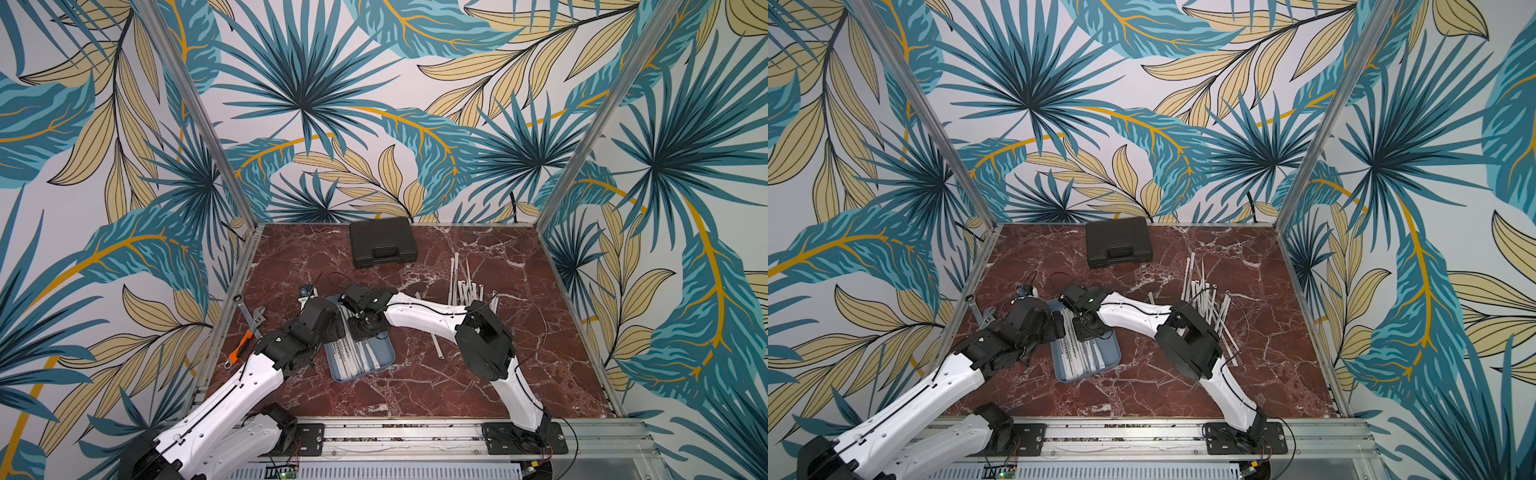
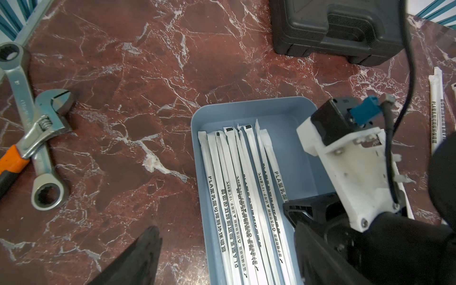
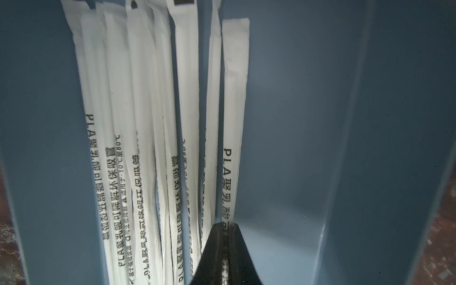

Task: Put the straws into the storage box
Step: Place the straw in the storage box.

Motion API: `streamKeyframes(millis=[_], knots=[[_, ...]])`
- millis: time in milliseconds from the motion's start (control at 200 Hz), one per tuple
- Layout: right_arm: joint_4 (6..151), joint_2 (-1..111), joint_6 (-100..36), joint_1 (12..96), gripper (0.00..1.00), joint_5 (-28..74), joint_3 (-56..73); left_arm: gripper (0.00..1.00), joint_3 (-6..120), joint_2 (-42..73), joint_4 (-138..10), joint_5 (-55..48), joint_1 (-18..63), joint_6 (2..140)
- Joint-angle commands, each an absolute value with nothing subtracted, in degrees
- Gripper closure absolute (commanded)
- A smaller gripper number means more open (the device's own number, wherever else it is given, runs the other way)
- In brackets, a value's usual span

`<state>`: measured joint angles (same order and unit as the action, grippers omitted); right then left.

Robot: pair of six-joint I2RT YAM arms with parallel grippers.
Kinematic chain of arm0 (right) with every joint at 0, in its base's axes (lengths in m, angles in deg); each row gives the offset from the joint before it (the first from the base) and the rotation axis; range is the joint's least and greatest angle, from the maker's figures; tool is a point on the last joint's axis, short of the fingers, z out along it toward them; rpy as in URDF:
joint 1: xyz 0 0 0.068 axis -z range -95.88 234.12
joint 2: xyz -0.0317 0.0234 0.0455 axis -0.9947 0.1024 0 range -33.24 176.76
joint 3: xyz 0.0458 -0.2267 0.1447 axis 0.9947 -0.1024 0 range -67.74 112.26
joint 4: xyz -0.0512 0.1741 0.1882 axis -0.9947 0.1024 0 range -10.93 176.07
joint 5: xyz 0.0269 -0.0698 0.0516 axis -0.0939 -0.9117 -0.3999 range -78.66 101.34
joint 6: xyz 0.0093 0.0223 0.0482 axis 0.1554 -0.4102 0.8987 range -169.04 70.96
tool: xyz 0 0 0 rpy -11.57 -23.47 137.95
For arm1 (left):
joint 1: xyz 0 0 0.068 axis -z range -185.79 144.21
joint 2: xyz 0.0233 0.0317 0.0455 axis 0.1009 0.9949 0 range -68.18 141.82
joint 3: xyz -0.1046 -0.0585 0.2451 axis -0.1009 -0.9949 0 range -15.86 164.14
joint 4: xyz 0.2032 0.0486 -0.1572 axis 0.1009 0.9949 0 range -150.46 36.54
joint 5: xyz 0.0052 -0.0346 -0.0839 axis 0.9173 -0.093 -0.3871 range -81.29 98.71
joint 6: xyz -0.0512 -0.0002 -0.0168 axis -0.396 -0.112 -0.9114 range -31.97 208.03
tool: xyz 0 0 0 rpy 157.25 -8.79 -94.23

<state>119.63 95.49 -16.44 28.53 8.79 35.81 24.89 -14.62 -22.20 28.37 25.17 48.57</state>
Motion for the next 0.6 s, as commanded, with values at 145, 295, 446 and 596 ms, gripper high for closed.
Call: streamKeyframes(millis=[145, 295, 446, 596], knots=[[120.20, 98.88, -15.28, 28.93, 0.90, 7.82, 39.15, 0.11, 23.95, -13.77, -23.35, 26.99, 24.88, 48.30], [120.16, 99.76, -15.01, 28.97, 0.89, 7.76, 40.15, 0.11, 23.94, -13.67, -23.46, 26.81, 24.88, 48.23], [120.29, 99.33, -15.11, 28.95, 0.89, 6.53, 39.95, 0.11, 23.81, -13.66, -23.41, 26.72, 24.88, 48.17], [120.08, 99.14, -15.98, 29.24, 0.88, 6.07, 40.32, 0.11, 24.11, -13.59, -23.52, 26.21, 24.88, 48.13]])
